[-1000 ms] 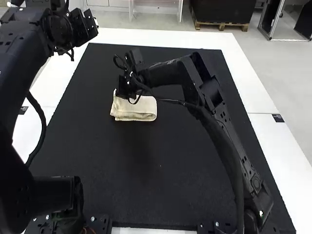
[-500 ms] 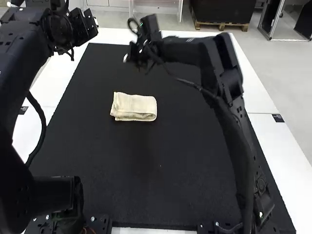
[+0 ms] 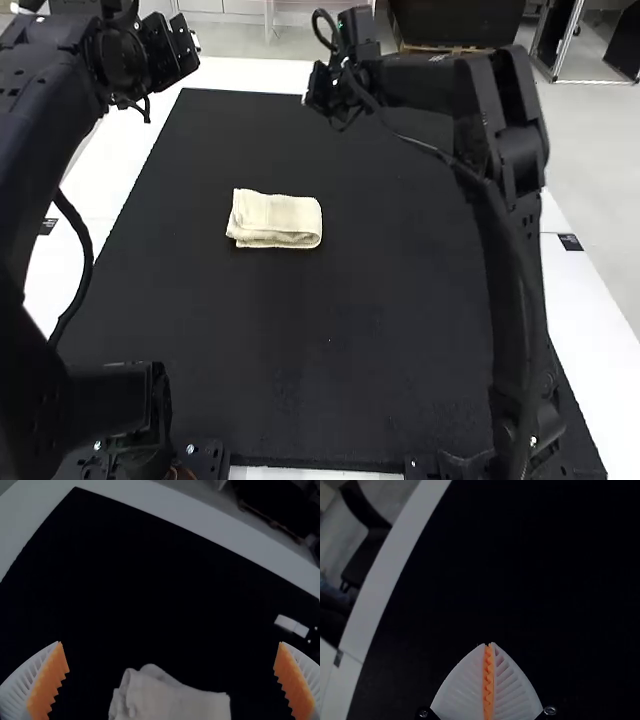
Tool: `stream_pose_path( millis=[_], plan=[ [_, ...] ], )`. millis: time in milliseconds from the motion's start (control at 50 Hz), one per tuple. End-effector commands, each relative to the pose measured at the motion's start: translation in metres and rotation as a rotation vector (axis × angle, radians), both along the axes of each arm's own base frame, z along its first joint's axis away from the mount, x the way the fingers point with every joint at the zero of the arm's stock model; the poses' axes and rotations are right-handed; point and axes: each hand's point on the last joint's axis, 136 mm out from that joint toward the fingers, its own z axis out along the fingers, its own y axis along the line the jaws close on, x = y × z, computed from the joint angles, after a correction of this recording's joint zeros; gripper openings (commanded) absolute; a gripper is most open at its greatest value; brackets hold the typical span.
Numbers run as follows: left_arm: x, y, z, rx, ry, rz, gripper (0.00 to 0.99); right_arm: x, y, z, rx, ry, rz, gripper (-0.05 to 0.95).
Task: Fold the towel.
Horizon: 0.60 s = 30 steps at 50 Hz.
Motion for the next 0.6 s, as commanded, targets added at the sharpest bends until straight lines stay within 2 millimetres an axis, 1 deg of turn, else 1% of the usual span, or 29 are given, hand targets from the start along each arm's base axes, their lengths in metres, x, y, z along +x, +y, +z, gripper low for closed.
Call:
stream_pose_path(
  millis=[0, 60, 140, 300, 480, 580],
  plan=[
    [-0.005, 0.002, 0.021, 0.003, -0.06, 0.008, 0.972, 0.009, -0.041, 0.054, 0.014, -0.1, -0.077, -0.02],
    [-0.005, 0.002, 0.023, 0.005, -0.068, 0.008, 0.972, 0.012, -0.059, 0.061, 0.009, -0.114, -0.109, -0.02],
    [-0.006, 0.004, 0.023, 0.006, -0.069, 0.015, 0.972, 0.013, -0.078, 0.068, -0.005, -0.131, -0.141, -0.02],
    [-0.008, 0.006, 0.029, 0.009, -0.092, 0.023, 0.972, 0.014, -0.129, 0.082, -0.016, -0.152, -0.235, -0.02],
    [-0.011, 0.009, 0.033, 0.012, -0.108, 0.041, 0.972, 0.007, -0.195, 0.096, -0.036, -0.179, -0.359, -0.02],
    [-0.014, 0.01, 0.037, 0.013, -0.124, 0.051, 0.972, -0.004, -0.229, 0.1, -0.033, -0.185, -0.42, -0.02]
  ],
)
